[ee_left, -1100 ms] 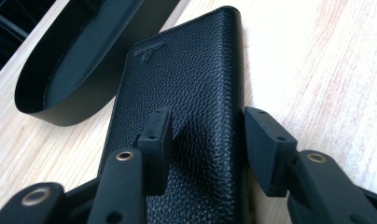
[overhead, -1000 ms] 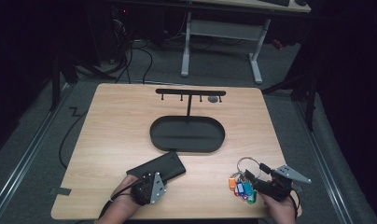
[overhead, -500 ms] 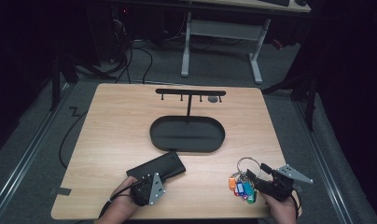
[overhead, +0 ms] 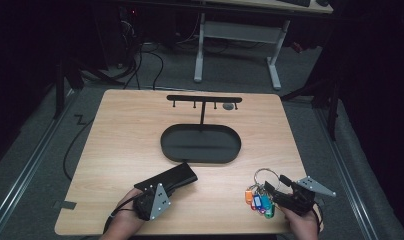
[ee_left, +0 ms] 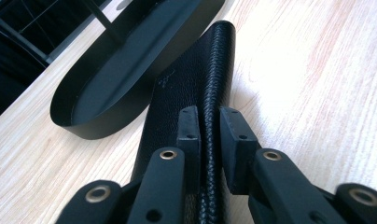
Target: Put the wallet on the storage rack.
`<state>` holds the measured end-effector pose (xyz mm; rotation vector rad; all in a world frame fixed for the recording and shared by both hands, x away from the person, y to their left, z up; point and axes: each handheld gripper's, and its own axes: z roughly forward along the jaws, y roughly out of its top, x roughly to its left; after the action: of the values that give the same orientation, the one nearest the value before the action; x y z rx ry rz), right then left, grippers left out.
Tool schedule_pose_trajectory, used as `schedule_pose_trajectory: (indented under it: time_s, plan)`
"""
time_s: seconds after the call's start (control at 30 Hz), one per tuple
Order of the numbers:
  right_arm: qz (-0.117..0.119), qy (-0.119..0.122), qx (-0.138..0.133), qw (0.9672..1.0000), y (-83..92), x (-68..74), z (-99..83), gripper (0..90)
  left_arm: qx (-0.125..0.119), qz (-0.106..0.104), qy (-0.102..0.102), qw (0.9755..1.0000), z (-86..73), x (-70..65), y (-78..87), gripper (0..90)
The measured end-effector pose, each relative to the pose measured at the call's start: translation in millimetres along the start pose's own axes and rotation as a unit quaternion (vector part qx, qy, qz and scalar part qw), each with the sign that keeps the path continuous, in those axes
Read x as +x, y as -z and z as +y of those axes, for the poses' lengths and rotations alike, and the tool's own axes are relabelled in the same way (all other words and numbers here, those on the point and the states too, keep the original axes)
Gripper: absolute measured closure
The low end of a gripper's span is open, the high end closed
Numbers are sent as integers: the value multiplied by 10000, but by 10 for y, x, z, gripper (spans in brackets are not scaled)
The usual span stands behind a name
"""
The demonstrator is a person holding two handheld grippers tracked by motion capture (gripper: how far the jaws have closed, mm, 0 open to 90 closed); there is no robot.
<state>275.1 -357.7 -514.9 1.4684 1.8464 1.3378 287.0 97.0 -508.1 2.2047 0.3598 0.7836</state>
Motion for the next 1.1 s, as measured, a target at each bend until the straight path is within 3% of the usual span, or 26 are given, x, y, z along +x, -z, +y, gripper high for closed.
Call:
schedule_pose_trajectory:
  time_s: [0.23,0.63,0.87,1.0,1.1]
  plan:
    - [-1,-5,9,10000,-2,-1,-2,238,-166,-4,124,9998,5,69,81,802]
    - [4,9,20,10000,-9,-4,-4,240,-363,-19,580,9977,7,231,241,811]
    - [9,1,29,10000,-11,-5,-5,240,-524,-106,932,9942,10,309,318,814]
    - [11,-2,34,10000,-13,-5,-6,241,-599,-278,1229,9902,24,354,370,815]
    - [9,-6,34,10000,-14,-4,-6,241,-654,-342,1308,9887,28,362,396,815]
